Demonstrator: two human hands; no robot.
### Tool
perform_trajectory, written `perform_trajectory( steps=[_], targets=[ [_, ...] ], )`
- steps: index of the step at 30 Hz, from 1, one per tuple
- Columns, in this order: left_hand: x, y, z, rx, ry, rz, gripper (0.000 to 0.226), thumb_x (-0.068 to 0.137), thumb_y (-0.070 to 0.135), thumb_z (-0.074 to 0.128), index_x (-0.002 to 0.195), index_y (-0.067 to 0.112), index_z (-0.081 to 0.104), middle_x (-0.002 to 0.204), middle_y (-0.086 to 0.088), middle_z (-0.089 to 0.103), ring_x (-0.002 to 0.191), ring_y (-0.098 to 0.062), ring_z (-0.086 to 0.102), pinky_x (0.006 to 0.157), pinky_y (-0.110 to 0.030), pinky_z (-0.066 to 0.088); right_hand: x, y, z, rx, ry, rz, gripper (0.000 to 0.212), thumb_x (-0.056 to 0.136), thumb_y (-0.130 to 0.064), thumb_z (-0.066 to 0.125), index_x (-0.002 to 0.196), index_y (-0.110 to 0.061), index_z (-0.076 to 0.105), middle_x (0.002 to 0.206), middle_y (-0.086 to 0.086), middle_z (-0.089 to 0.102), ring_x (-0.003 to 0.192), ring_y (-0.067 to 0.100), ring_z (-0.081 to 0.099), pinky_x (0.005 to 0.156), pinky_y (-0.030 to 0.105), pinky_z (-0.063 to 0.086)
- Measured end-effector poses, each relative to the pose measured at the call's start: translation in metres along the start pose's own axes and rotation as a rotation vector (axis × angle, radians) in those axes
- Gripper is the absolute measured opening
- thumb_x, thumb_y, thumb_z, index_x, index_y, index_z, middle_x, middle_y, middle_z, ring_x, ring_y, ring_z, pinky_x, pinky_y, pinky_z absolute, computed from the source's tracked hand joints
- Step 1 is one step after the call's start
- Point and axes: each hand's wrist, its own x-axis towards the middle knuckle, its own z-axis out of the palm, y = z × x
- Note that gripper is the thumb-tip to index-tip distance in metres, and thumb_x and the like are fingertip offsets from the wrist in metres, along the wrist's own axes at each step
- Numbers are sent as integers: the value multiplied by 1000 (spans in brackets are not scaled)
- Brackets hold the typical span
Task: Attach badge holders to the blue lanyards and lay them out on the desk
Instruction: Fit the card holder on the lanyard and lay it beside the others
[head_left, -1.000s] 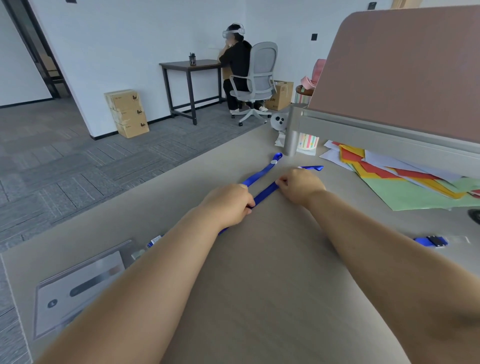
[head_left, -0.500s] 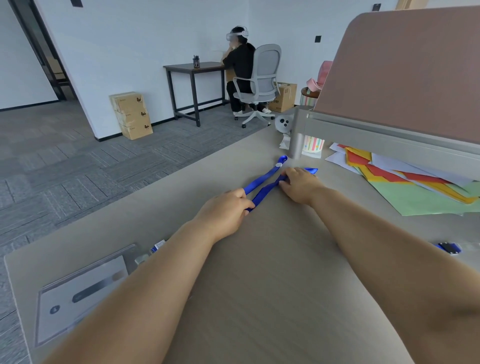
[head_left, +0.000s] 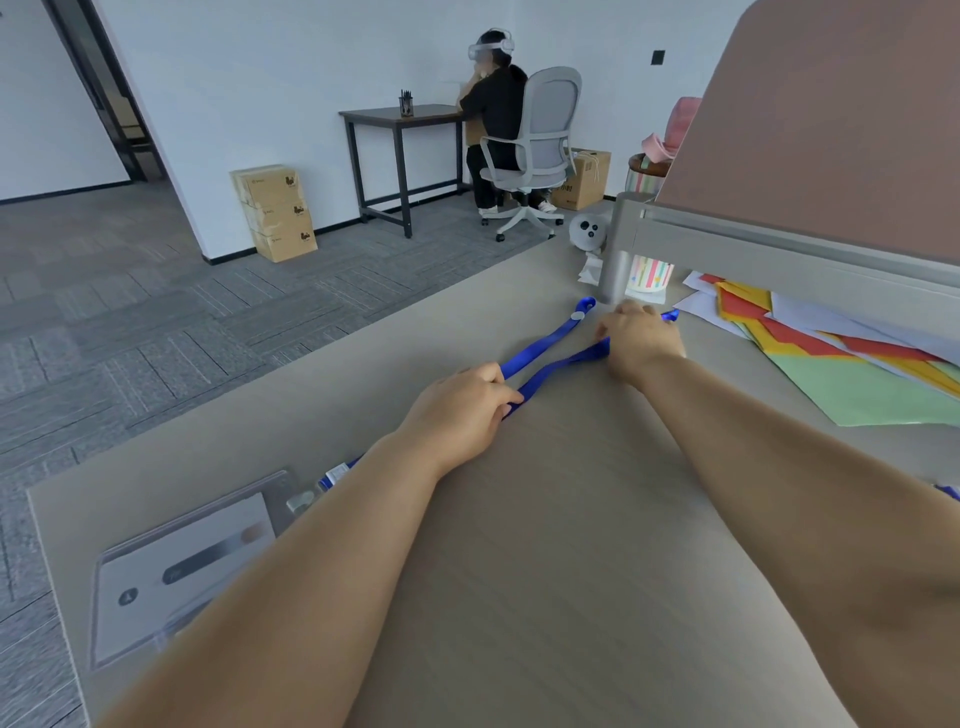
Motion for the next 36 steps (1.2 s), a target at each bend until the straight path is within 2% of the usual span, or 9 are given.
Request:
perform_trajectory(
  steps=[3, 6, 8, 12, 18, 22, 27, 31, 36],
  targets=[
    [0, 0, 0, -21, 21, -14, 31, 95, 20, 43, 121, 23, 60, 114, -1, 55, 101, -23, 56, 80, -32, 44, -2, 3, -4, 40, 1, 37, 44, 85, 5, 36, 118, -15, 57, 123, 14, 52, 117, 32, 44, 95, 39, 39],
    [0, 0, 1, -21, 20, -17, 33, 95, 16, 42, 122, 23, 59, 114, 0, 55, 101, -23, 56, 79, -31, 43, -4, 7, -3, 89, 85, 58, 46, 84, 7, 38, 123, -12, 54, 131, 14, 44, 122, 32, 38, 96, 40, 41],
    [0, 0, 1, -27, 22, -19, 35, 93, 13, 41, 122, 23, 59, 115, 0, 55, 100, -23, 56, 80, -32, 45, -3, 7, -1, 80, 130, 97, 42, 84, 8, 41, 119, -7, 56, 128, 15, 43, 119, 34, 40, 89, 42, 46],
    [0, -1, 2, -26, 34, -16, 36, 93, 12, 41, 121, 23, 60, 114, 1, 56, 101, -22, 56, 82, -33, 46, 1, 8, 2, 92, 6, 126, 37, 84, 6, 40, 113, -5, 59, 119, 17, 54, 107, 36, 54, 84, 40, 48],
    [1, -1, 3, -15, 29, -14, 38, 93, 10, 41, 123, 23, 58, 115, 0, 55, 103, -22, 55, 81, -30, 42, 3, 9, 7, 159, -70, 105, 41, 87, 0, 32, 120, -9, 55, 121, 17, 54, 107, 34, 54, 85, 39, 47],
    [2, 1, 0, 23, -7, -12, 40, 93, 10, 39, 127, 25, 54, 121, 1, 51, 111, -20, 49, 85, -32, 42, 1, 8, 3, 236, -56, 82, 42, 87, 0, 31, 125, -10, 48, 128, 15, 50, 114, 34, 50, 91, 41, 43],
    [2, 6, -12, 54, -22, -28, 37, 94, 12, 38, 123, 24, 57, 118, -1, 52, 109, -22, 50, 78, -30, 38, -15, 10, -15, 319, -36, 61, 47, 88, -3, 33, 130, -18, 47, 130, 13, 50, 117, 30, 49, 91, 37, 44],
    [-7, 17, -30, 73, -44, -41, 29, 95, 20, 40, 113, 21, 63, 111, -2, 55, 104, -24, 54, 76, -33, 44, -45, 6, -35, 366, 5, 23, 35, 89, -13, 37, 116, -19, 57, 116, 12, 60, 99, 30, 58, 84, 37, 51],
    [-14, 49, -46, 140, -60, 2, 26, 94, 25, 42, 107, 18, 64, 107, -3, 58, 94, -24, 56, 72, -31, 43, -106, 7, -55, 388, 32, -13, 27, 88, -13, 43, 102, -18, 65, 109, 6, 64, 98, 24, 58, 82, 32, 48]
  ],
)
